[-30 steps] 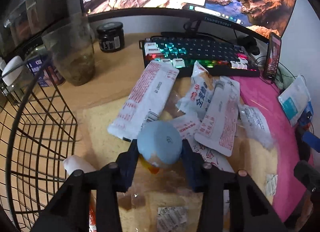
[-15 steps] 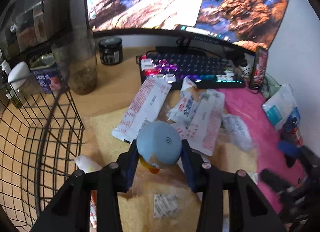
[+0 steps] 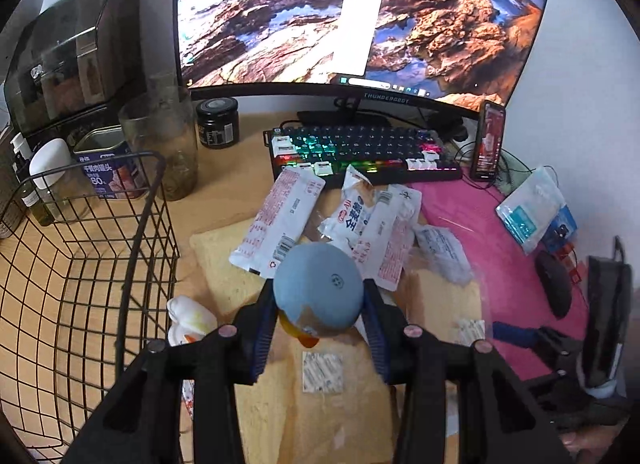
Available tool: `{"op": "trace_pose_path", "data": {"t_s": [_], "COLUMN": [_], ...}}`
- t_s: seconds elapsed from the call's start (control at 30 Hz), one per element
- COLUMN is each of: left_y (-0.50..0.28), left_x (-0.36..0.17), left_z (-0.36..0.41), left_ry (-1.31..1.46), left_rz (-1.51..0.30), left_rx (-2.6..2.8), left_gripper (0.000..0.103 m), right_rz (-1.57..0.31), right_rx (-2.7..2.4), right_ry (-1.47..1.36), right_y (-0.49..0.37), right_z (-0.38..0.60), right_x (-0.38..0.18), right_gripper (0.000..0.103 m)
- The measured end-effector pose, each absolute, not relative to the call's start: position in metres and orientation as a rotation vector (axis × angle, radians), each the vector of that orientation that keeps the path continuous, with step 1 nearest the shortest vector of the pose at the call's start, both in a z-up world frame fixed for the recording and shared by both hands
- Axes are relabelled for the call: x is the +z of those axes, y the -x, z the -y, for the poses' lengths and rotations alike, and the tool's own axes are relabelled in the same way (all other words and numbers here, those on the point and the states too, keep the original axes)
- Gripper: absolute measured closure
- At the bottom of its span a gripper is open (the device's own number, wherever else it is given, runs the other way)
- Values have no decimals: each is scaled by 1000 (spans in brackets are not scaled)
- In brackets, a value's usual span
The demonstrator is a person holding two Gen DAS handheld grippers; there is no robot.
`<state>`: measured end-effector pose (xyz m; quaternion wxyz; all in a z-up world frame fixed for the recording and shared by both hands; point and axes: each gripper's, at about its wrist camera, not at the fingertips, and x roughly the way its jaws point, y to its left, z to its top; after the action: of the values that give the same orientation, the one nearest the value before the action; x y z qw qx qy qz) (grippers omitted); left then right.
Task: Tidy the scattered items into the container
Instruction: 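Carry the bottle with the left gripper while the right gripper grasps a bread roll bag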
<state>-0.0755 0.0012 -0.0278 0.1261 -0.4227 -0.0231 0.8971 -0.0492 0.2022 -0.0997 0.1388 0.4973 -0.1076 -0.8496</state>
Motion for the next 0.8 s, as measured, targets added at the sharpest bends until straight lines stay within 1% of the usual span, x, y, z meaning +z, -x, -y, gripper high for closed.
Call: {"op": "trace_pose_path", "data": {"t_s": [0.17, 0.27, 0.33, 0.37, 0.43, 0.47, 0.53, 0.57, 0.63, 0.7, 0.8], "left_y": [69, 67, 67, 67, 67, 66, 66, 65, 64, 62, 57], "left_x": [-27, -27, -28, -28, -28, -28, -28, -28, -26, -21, -10], "left_z": [2, 2, 4, 4, 3, 3, 1, 0, 0, 1, 4], "left_ry": [1223, 1223, 1229, 1230, 1226, 1226, 1225, 1224, 1223, 1209, 1176], "left_rz": [59, 44, 49, 46, 49, 51, 50, 50, 51, 52, 54], "left_rx": [2606, 2599, 2597, 2595, 2595, 2592, 2587, 2585, 2583, 2594, 2616], "left_gripper": [57, 57, 57, 57, 57, 57, 57, 57, 57, 57, 57], "right_rz": [430, 461, 463, 459, 440, 426, 397, 378, 343, 297, 227], "right_rx": [-2339, -2330, -2346, -2355, -2385, -2402, -2430, -2442, -2472, -2508, -2572], "right_ry": [-1435, -1373, -1344, -1332, -1301, -1282, -1244, -1221, -1169, -1124, -1054], "right_y": [53, 54, 54, 54, 51, 49, 47, 44, 39, 33, 24], "right_z": [-190, -186, -187, -187, -188, -188, -187, -186, -187, -188, -187], "right_x": [-114, -113, -112, -110, -105, -101, -94, -90, -79, -66, -47], "right_gripper": [5, 14, 32, 36, 51, 55, 67, 69, 77, 81, 82]}}
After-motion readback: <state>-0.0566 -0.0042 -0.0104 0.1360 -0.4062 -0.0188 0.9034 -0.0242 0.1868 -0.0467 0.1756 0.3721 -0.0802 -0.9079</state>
